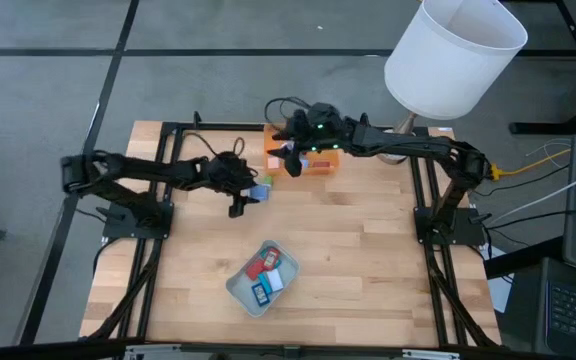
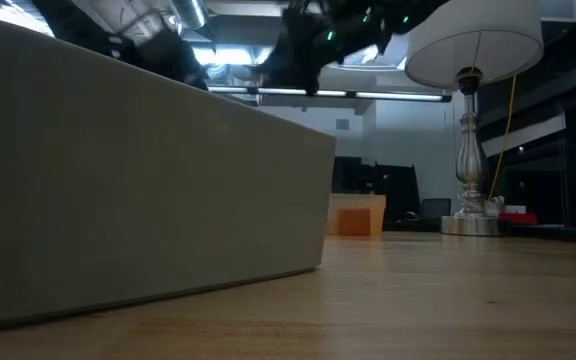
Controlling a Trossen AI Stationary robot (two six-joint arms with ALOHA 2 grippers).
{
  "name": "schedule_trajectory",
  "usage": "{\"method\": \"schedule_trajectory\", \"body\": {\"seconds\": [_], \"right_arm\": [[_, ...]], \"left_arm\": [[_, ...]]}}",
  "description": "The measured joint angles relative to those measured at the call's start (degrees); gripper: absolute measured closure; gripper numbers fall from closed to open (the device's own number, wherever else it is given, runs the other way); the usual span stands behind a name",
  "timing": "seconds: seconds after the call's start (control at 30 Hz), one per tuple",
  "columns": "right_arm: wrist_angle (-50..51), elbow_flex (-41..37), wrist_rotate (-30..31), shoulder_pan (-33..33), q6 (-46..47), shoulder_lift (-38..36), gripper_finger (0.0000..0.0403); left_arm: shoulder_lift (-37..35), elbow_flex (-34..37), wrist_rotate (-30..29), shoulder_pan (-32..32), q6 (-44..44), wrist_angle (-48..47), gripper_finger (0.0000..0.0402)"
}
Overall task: Pick & Place Office items
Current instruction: Put the blue charger adapter into the orange bin
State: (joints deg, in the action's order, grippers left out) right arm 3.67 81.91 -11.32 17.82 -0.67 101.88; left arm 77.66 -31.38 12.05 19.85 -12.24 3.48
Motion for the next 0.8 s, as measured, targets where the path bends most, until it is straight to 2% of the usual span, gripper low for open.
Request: {"method": "schedule_trajectory", "body": {"seconds": [0.1,0.2,0.37,0.6,0.7,0.8], "right_arm": [[-1.93,0.09,-3.24,-0.31,-1.89,-3.71,0.0182],[0.29,0.09,-6.62,-0.77,-3.51,-8.47,0.0182],[6.96,0.07,-7.81,-3.09,-7.68,-17.88,0.0182],[17.92,0.07,-7.77,-6.17,-10.15,-30.41,0.0182],[22.06,0.07,-5.77,-8.92,-10.04,-35.11,0.0182],[25.40,0.07,-1.63,-11.46,-9.13,-38.94,0.0182]], "left_arm": [[-5.29,-0.07,-0.06,-0.02,0.12,-0.67,0.0199],[-10.53,-0.07,-0.09,0.00,0.08,-1.18,0.0199],[-16.03,-0.09,-0.16,0.03,0.03,-0.24,0.0199],[-15.65,-0.09,-0.31,0.03,0.07,6.21,0.0199],[-14.50,-0.31,-0.26,0.03,0.07,10.55,0.0199],[-11.65,-2.44,-0.29,0.74,-0.12,10.82,0.0199]]}}
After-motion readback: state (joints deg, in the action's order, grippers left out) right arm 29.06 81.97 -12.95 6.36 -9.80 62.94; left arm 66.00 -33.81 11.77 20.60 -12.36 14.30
